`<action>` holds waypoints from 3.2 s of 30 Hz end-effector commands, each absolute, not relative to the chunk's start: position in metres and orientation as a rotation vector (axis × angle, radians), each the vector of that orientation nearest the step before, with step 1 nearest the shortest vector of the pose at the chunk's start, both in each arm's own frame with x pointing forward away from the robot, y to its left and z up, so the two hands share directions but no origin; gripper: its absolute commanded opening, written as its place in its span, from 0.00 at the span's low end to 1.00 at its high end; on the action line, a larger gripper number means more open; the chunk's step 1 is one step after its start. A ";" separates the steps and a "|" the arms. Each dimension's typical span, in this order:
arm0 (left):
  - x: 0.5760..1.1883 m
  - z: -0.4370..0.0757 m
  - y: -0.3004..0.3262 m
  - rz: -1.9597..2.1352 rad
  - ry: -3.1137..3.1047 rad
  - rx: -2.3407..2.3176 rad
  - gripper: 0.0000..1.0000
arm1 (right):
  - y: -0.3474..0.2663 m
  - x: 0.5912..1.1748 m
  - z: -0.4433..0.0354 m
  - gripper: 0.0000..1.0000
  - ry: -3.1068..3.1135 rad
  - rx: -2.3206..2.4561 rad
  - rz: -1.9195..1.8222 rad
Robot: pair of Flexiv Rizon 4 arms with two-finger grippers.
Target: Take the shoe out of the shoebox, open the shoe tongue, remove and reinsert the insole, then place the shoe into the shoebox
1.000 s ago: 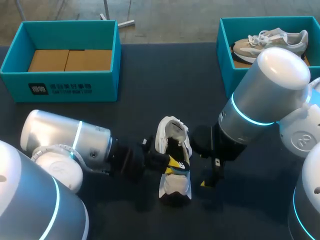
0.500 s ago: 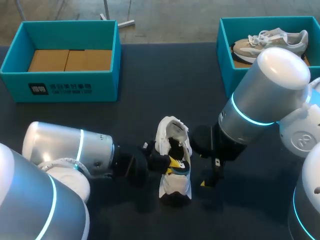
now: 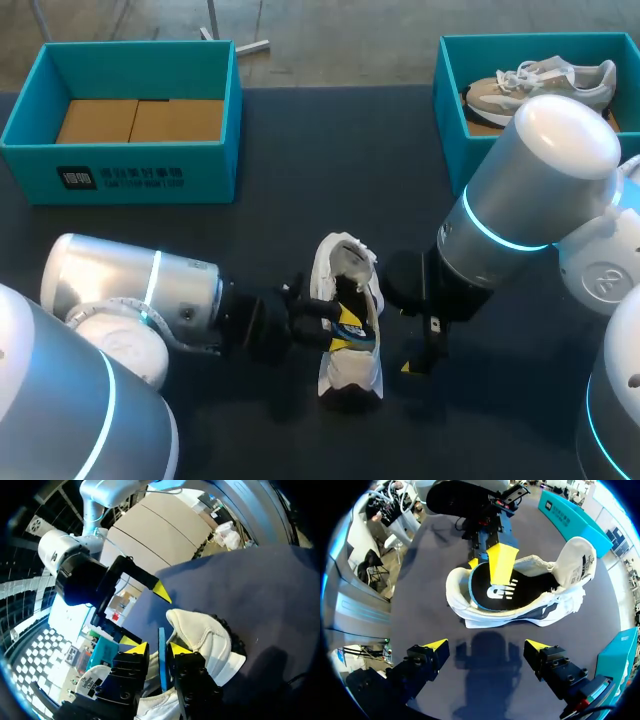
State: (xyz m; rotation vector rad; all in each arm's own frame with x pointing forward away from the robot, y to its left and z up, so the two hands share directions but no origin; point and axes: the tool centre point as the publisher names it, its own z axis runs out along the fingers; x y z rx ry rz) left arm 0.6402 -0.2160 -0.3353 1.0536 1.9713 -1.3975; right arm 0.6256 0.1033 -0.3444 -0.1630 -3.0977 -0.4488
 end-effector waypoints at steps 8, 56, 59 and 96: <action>0.631 -0.328 -0.216 -1.414 2.022 1.096 0.24 | 0.104 0.625 -0.346 1.00 -3.101 -0.165 -0.446; 0.631 -0.308 -0.188 -1.454 2.039 1.060 0.43 | 0.104 0.625 -0.346 1.00 -3.101 -0.165 -0.446; 0.632 -0.303 -0.183 -1.457 2.051 1.081 0.43 | 0.104 0.625 -0.346 1.00 -3.101 -0.165 -0.446; 0.660 -0.268 -0.163 -0.996 2.293 1.795 0.14 | 0.031 0.610 -0.320 1.00 -3.080 -0.075 -0.444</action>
